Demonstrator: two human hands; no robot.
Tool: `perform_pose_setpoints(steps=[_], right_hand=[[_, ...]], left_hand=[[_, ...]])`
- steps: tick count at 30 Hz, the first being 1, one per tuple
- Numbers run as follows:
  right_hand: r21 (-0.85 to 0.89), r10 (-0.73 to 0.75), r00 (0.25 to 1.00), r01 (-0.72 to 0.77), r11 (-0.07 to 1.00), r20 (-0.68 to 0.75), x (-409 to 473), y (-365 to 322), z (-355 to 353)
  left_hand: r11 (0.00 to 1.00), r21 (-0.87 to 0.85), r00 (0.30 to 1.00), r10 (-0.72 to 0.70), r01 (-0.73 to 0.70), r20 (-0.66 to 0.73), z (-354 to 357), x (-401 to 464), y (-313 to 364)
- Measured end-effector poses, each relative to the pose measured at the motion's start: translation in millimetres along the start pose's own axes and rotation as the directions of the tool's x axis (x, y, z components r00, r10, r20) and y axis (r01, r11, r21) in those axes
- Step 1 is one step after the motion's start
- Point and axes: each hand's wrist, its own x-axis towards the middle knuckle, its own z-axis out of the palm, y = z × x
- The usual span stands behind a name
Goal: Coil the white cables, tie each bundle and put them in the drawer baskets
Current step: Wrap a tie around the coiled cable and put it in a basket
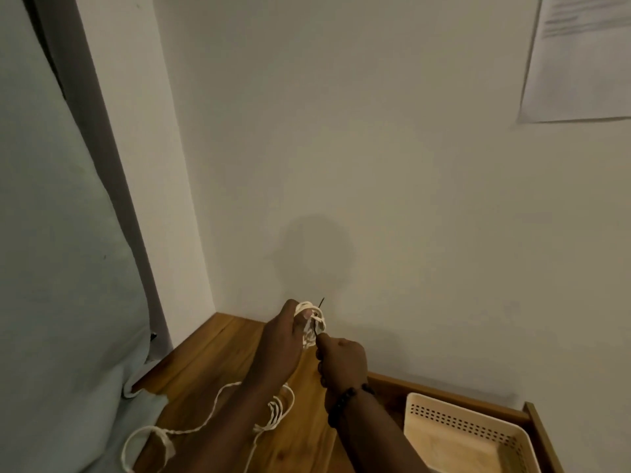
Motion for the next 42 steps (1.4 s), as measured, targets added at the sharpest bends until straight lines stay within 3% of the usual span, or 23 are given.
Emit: perform_pose_setpoints(steps=[3, 9, 16, 19, 22, 25, 27, 30, 35, 40, 42], right_hand=[[-0.023, -0.066, 0.996, 0.065, 0.998, -0.058, 1.3, -12.4, -25.9], [-0.045, -0.149, 0.982, 0.145, 0.988, -0.113, -10.2, -20.1, -88.1], [-0.135, -0.140, 0.983, 0.124, 0.983, -0.121, 7.1, -33.6, -120.4], [-0.041, -0.124, 0.984, 0.120, 0.992, -0.130, 6.8, -38.4, -125.4], [0.196, -0.040, 0.991, 0.066, 0.978, -0.131, 0.5, -41.7, -129.6], [0.418, 0.069, 0.997, -0.048, 0.907, -0.035, -8.6, -46.7, -133.9], [0.448, 0.069, 0.997, -0.054, 0.892, -0.017, -12.9, -49.2, -133.0], [0.441, 0.053, 0.999, -0.042, 0.896, -0.012, -17.1, -52.4, -129.9], [0.341, -0.086, 0.996, 0.078, 0.937, 0.009, -28.7, -55.5, -127.9], [0.343, -0.268, 0.962, 0.238, 0.909, 0.042, -39.7, -59.7, -142.1], [0.289, -0.362, 0.932, 0.339, 0.896, 0.031, -61.0, -64.5, -114.9]], left_hand=[[0.998, 0.041, 0.998, 0.055, -0.055, 0.019, 17.6, 2.0, 18.3], [0.997, -0.058, 0.998, -0.055, 0.055, -0.009, 37.2, 16.5, 53.3], [0.994, -0.091, 0.996, 0.069, -0.064, 0.047, 75.3, -3.1, 91.8], [0.982, -0.169, 0.988, 0.105, -0.084, 0.118, 85.8, -10.1, 105.5], [0.968, -0.243, 0.983, 0.098, -0.058, 0.153, 89.3, -17.7, 115.6], [0.969, -0.248, 0.992, 0.015, 0.017, 0.124, 88.3, -23.9, 126.0], [0.965, -0.251, 0.994, -0.052, 0.075, 0.097, 87.5, -26.6, 131.6], [0.969, -0.241, 0.998, -0.032, 0.046, 0.060, 85.6, -26.8, 131.0], [0.959, -0.282, 1.000, -0.014, 0.008, -0.022, 72.9, -23.3, 131.2], [0.945, -0.326, 0.998, -0.016, -0.005, -0.064, 66.8, -19.1, 141.7], [0.924, -0.381, 0.995, -0.009, -0.029, -0.097, 37.4, -21.4, 120.8]])
